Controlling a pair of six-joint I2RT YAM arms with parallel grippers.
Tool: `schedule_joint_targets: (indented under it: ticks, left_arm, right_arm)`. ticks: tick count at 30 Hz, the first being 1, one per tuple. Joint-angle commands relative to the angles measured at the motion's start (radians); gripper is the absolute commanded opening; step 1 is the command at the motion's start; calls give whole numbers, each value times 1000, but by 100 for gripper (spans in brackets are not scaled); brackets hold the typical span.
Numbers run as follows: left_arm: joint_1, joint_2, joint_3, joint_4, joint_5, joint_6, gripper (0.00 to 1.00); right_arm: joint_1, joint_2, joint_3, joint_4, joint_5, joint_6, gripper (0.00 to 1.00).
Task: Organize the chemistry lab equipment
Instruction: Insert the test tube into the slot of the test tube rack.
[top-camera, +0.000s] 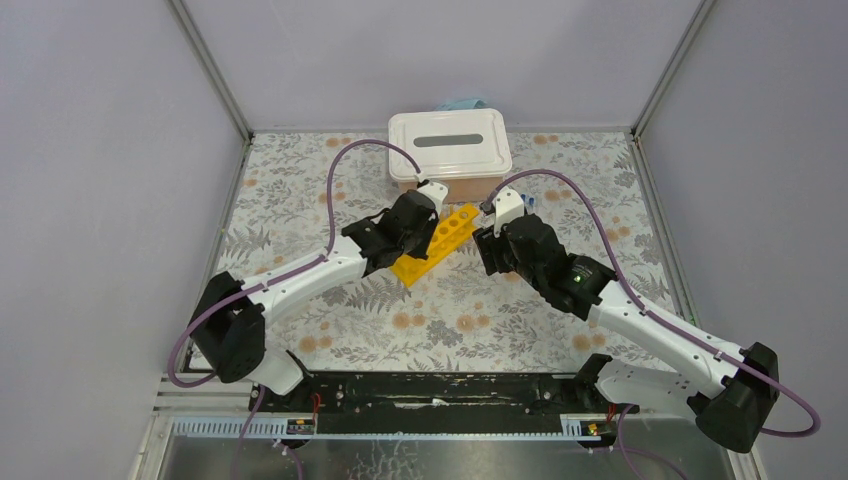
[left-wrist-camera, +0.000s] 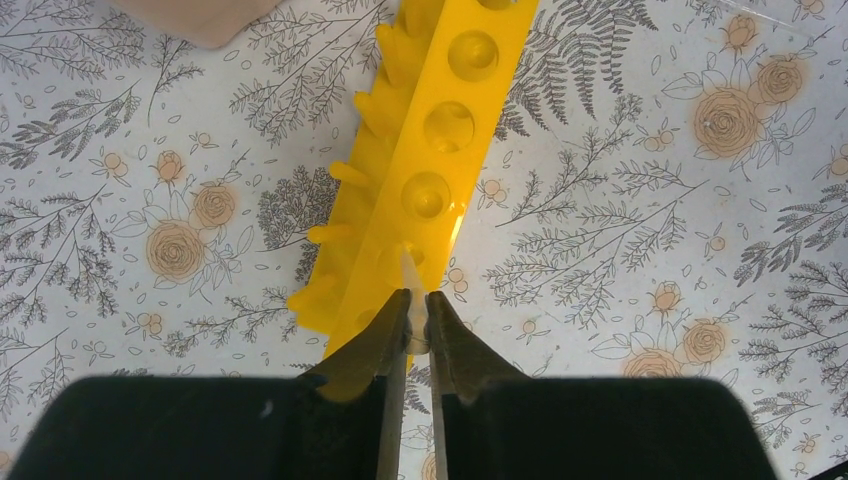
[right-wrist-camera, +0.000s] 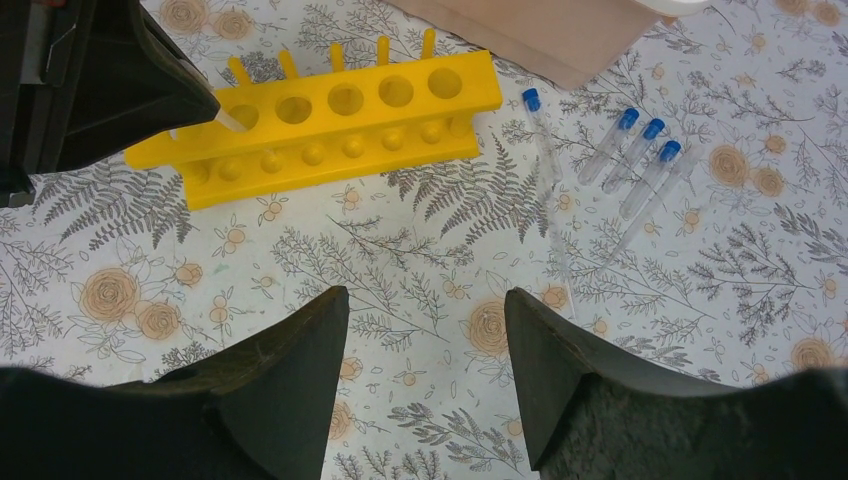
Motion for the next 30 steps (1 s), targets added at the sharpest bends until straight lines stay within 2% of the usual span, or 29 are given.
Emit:
schedule_joint_targets:
  ticks: [1,4,13,21,26,30]
  left_arm:
    - [-11,10,-14,55,-19,4,18]
    - [-11,15,-15,55,-19,1,21]
    - [-11,15,-39,61,-27,-11,41]
    - [-11,-11,-23,50,-48,-11,57]
    - [-11,-36,5,36,-54,-11,63]
    - [-12,-66,21,26,-54,-14,65]
  right_arm:
    - [-3,-12,11,48,21,-12,66]
    - [-4,-12,9,45,21,-12,66]
    - [-4,-15,8,34,29,-12,66]
    - [-17,18,27,28,146,37,68]
    - [-98,86,58,19,207,101,70]
    - [-212,152,65,29,162,131,70]
